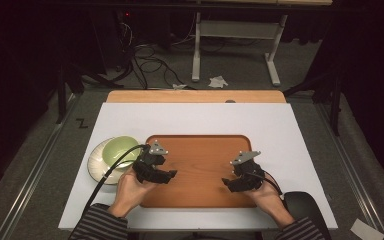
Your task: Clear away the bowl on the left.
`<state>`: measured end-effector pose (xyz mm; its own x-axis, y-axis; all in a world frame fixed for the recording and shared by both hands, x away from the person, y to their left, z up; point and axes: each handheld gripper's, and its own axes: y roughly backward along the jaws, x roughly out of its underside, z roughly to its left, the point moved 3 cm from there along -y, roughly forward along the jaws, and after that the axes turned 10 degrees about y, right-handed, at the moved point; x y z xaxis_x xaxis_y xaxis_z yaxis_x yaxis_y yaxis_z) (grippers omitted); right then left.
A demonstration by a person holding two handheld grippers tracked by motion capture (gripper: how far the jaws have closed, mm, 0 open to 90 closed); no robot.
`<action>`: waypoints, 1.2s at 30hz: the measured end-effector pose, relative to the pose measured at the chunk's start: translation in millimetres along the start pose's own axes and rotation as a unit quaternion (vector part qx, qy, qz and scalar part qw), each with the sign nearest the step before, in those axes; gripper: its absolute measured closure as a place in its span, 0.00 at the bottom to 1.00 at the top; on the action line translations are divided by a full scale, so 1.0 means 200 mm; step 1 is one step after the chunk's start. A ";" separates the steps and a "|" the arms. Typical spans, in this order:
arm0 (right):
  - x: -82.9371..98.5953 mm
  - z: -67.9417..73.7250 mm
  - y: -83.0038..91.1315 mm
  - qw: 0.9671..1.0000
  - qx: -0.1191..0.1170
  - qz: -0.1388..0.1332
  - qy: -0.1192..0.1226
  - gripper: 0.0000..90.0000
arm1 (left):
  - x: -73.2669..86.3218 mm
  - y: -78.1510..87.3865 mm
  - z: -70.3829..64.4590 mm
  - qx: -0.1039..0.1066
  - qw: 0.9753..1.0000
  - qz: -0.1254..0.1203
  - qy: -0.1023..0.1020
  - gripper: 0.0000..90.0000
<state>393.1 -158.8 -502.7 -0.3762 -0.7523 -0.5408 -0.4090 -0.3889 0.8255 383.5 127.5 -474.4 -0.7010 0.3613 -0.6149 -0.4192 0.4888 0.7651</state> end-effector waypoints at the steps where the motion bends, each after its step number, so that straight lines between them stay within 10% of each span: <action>1: 0.00 0.00 0.00 1.000 0.000 0.000 0.000 0.38 | 0.00 0.00 0.00 0.001 1.000 -0.001 0.001 0.43; 36: 0.00 0.01 -0.01 1.000 -0.005 0.006 0.004 0.38 | 0.00 0.11 0.07 -0.031 0.997 -0.052 0.043 0.52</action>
<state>392.4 -157.7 -504.1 -0.3741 -0.7617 -0.5291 -0.3959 -0.3847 0.8338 382.5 150.2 -460.4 -0.6981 0.2396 -0.6748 -0.5251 0.4694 0.7099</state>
